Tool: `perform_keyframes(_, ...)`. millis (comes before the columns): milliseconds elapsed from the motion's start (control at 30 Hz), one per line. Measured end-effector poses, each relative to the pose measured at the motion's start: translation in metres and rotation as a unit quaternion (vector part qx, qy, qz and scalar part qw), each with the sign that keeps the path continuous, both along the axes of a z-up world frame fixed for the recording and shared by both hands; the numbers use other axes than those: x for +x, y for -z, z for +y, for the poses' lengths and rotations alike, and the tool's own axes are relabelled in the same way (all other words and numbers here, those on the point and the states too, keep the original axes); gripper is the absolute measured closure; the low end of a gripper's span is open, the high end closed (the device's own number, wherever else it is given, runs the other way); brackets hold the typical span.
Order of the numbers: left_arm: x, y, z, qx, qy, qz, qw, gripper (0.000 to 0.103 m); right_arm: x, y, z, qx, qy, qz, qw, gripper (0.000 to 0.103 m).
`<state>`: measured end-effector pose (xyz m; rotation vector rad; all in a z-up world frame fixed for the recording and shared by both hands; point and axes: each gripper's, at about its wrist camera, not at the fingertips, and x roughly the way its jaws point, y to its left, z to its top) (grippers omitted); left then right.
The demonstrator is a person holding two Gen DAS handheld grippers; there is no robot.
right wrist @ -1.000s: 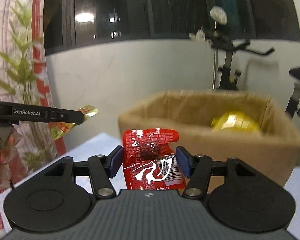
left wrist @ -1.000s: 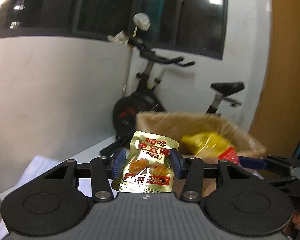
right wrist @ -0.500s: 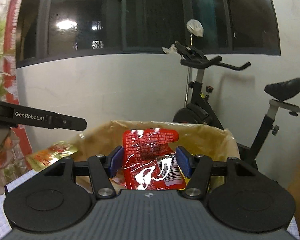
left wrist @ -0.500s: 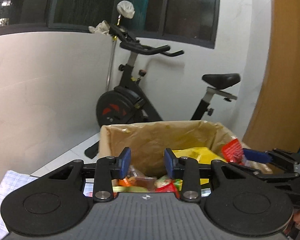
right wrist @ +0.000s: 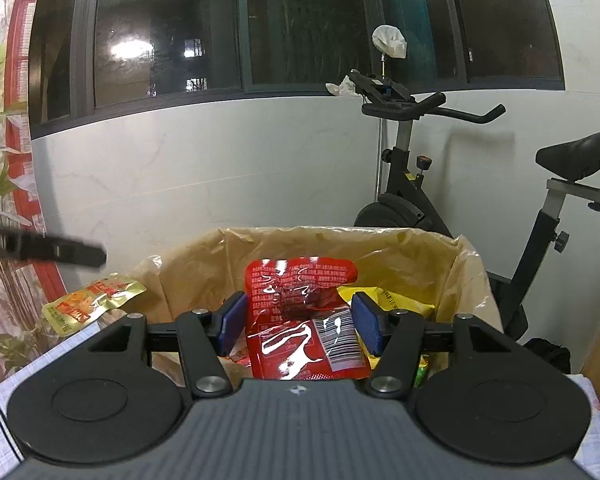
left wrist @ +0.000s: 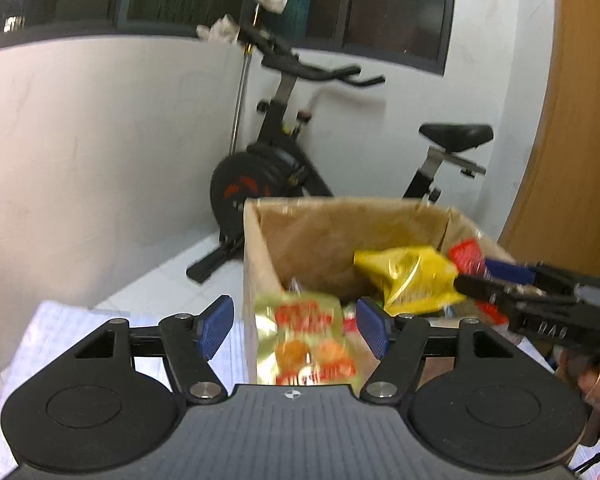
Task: Organize snacks
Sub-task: 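Open both tools to drop the gold pouch and red packet into the box, then move both tools back toward the remaining snacks on the table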
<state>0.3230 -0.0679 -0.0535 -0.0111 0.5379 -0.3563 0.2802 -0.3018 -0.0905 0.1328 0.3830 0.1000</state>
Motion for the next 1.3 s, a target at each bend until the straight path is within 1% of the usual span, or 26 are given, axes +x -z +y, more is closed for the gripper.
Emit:
perform_keyframes(100,0.000,0.009,-0.003,0.002,-0.005,0.014,0.9999,0.034,-0.002,-0.001,0.002,-0.001,-0.002,0.000,1.000,0.043)
perform_keyframes(167,-0.001,0.011,-0.004,0.002,-0.011,0.012,0.9999,0.044,-0.003,-0.001,0.002,-0.003,-0.003,0.001,1.000,0.043)
perform_keyframes(200,0.000,0.011,-0.005,-0.004,-0.011,0.012,0.9999,0.047,-0.003,-0.001,0.001,-0.003,-0.002,0.001,1.000,0.043)
perform_keyframes(233,0.000,0.010,-0.006,-0.002,-0.016,0.011,0.9998,0.049,-0.001,-0.001,0.001,-0.002,-0.002,0.002,1.000,0.043)
perform_keyframes(333,-0.002,0.007,-0.014,0.029,-0.021,-0.006,0.9994,0.051,0.000,-0.001,-0.001,-0.002,-0.001,0.002,1.000,0.043)
perform_keyframes(367,-0.004,0.005,-0.015,0.034,-0.021,-0.009,0.9992,0.051,0.000,-0.001,-0.001,-0.001,-0.001,0.002,1.000,0.043)
perform_keyframes(467,-0.008,-0.003,-0.016,0.022,-0.012,-0.017,0.9995,0.051,0.000,0.000,-0.004,0.003,0.001,0.001,1.000,0.043)
perform_keyframes(567,-0.004,-0.011,-0.022,0.019,-0.005,-0.031,0.9993,0.051,0.002,0.002,-0.007,0.005,0.006,0.001,1.000,0.043)
perform_keyframes(667,0.009,-0.017,-0.032,0.015,-0.002,-0.038,0.9992,0.050,0.004,0.002,-0.011,0.011,0.018,0.003,1.000,0.043)
perform_keyframes(767,0.027,-0.016,-0.047,0.005,0.008,-0.040,0.9992,0.049,0.005,0.002,-0.014,0.005,0.033,0.003,0.999,0.043)
perform_keyframes(967,0.049,-0.006,-0.068,0.016,0.022,-0.033,0.9991,0.045,0.014,0.001,-0.024,-0.004,0.052,0.009,0.999,0.042)
perform_keyframes(1000,0.052,-0.005,-0.069,0.021,0.021,-0.028,0.9992,0.040,0.016,0.001,-0.024,-0.005,0.052,0.013,0.999,0.040)
perform_keyframes(1033,0.053,-0.005,-0.071,0.027,0.017,-0.024,0.9992,0.032,0.018,0.001,-0.025,-0.008,0.052,0.018,0.998,0.037)
perform_keyframes(1067,0.054,-0.006,-0.070,0.030,0.013,-0.023,0.9992,0.030,0.020,0.001,-0.026,-0.010,0.054,0.021,0.998,0.036)
perform_keyframes(1100,0.053,-0.007,-0.068,0.032,0.009,-0.024,0.9992,0.028,0.021,0.001,-0.027,-0.013,0.059,0.022,0.998,0.036)
perform_keyframes(1200,0.046,-0.012,-0.055,0.025,0.007,-0.019,0.9995,0.028,0.016,-0.003,-0.028,-0.006,0.058,0.023,0.998,0.035)
perform_keyframes(1233,0.043,-0.014,-0.049,0.023,0.005,-0.017,0.9996,0.028,0.014,-0.004,-0.028,-0.006,0.058,0.021,0.998,0.033)
perform_keyframes(1300,0.042,-0.019,-0.038,0.021,0.001,-0.015,0.9997,0.028,0.009,-0.007,-0.026,-0.004,0.059,0.018,0.998,0.033)
